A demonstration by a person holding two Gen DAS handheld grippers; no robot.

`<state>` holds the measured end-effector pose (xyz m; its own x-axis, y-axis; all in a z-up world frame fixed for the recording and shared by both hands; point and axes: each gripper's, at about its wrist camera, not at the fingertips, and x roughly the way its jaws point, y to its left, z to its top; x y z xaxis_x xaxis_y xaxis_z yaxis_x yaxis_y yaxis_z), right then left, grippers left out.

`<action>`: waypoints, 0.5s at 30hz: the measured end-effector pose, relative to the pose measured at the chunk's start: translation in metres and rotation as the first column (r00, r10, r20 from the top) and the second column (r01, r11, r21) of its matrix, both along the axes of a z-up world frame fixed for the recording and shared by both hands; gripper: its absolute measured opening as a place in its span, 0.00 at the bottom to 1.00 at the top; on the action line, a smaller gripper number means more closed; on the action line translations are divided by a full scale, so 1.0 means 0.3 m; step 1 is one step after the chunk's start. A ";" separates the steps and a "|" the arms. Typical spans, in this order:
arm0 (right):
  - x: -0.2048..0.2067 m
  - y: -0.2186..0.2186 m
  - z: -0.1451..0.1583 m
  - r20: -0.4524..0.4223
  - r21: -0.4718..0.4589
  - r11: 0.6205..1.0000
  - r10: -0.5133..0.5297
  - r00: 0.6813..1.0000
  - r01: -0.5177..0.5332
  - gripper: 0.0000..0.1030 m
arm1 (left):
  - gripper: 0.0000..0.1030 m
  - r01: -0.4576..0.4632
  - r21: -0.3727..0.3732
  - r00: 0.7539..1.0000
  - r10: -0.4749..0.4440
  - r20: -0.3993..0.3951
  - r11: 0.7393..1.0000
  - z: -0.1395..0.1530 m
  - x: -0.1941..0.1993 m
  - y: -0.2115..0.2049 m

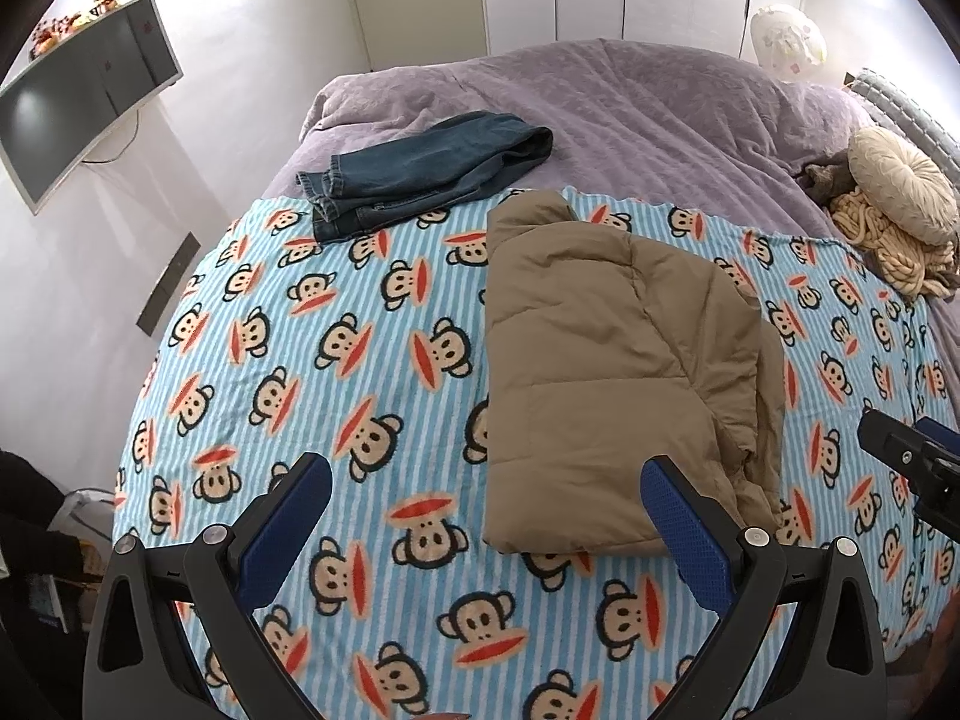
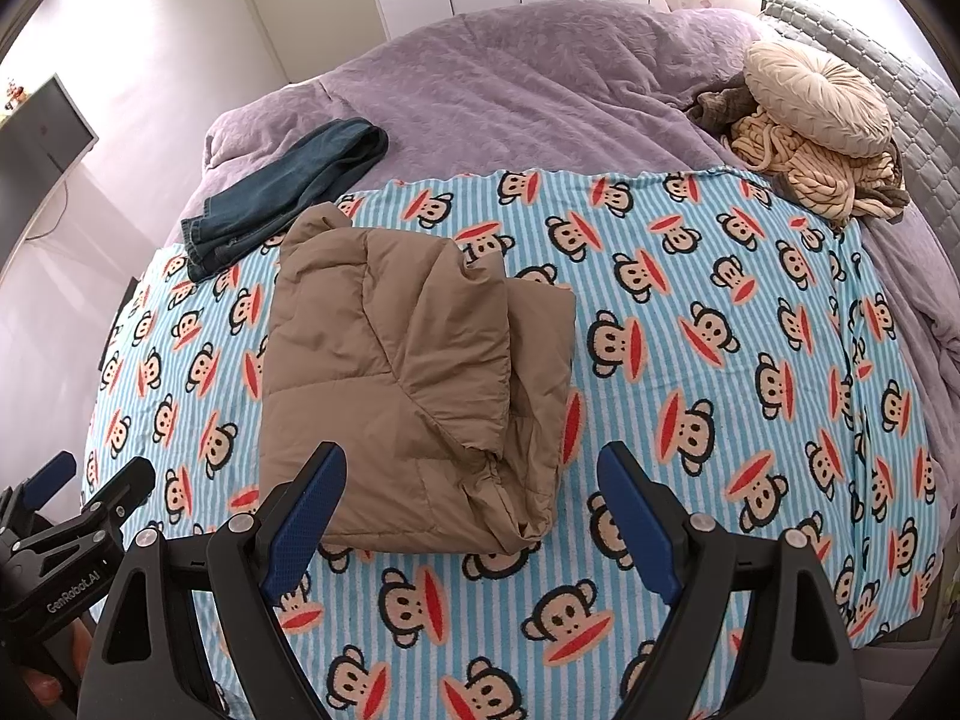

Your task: Fold large clothes

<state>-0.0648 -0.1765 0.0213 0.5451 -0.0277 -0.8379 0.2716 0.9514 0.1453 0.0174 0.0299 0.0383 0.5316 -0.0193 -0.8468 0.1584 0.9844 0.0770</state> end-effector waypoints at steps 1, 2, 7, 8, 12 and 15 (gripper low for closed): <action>0.000 -0.002 -0.001 0.000 -0.001 1.000 0.000 1.000 0.000 0.85 | 1.00 -0.002 -0.004 1.000 0.002 -0.002 1.000 -0.001 -0.004 0.003; 0.000 0.000 0.000 0.000 -0.002 1.000 0.000 1.000 0.000 0.85 | 1.00 -0.003 -0.004 1.000 0.003 -0.004 1.000 0.000 0.000 0.001; 0.006 0.000 0.000 -0.001 -0.002 1.000 0.002 1.000 -0.002 0.85 | 1.00 -0.005 -0.001 1.000 0.005 -0.003 1.000 -0.001 -0.002 0.001; 0.005 0.000 0.000 0.000 -0.002 1.000 0.001 1.000 -0.001 0.85 | 1.00 -0.006 -0.001 1.000 0.006 -0.004 1.000 -0.001 0.000 0.001; 0.002 0.004 0.001 0.000 -0.002 1.000 0.002 1.000 -0.002 0.85 | 1.00 -0.007 -0.001 1.000 0.007 -0.004 1.000 -0.001 0.004 0.000; 0.000 0.006 0.001 0.000 -0.002 1.000 0.000 1.000 0.000 0.85 | 1.00 -0.008 -0.001 1.000 0.008 -0.005 1.000 -0.001 0.002 0.002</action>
